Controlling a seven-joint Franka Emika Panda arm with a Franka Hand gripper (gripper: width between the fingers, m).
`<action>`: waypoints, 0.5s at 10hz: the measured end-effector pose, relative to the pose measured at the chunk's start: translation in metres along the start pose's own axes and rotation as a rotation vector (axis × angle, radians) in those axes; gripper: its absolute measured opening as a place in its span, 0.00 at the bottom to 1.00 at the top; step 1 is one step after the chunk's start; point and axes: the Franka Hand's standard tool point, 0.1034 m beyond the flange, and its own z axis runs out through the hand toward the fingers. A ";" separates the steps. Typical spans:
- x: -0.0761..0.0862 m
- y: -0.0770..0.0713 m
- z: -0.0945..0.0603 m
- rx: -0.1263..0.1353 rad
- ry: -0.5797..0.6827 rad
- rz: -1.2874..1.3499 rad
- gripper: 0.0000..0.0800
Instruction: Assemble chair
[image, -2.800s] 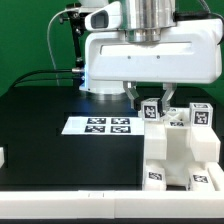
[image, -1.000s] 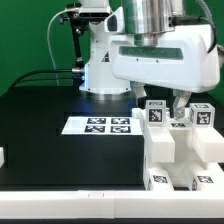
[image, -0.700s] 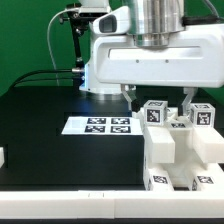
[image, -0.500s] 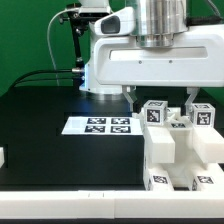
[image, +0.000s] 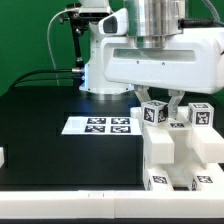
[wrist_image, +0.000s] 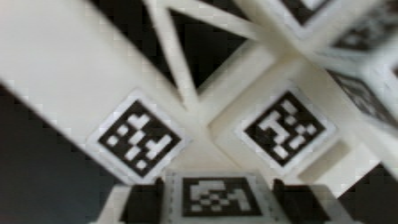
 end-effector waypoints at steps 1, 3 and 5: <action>0.001 0.000 0.001 0.014 -0.009 0.133 0.35; 0.003 -0.001 0.001 0.036 -0.034 0.404 0.35; -0.002 -0.007 0.000 0.039 -0.032 0.665 0.35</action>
Offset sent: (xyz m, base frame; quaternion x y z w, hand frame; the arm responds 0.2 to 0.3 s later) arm 0.0014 0.0039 0.0058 0.0041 0.0105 0.2751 0.9613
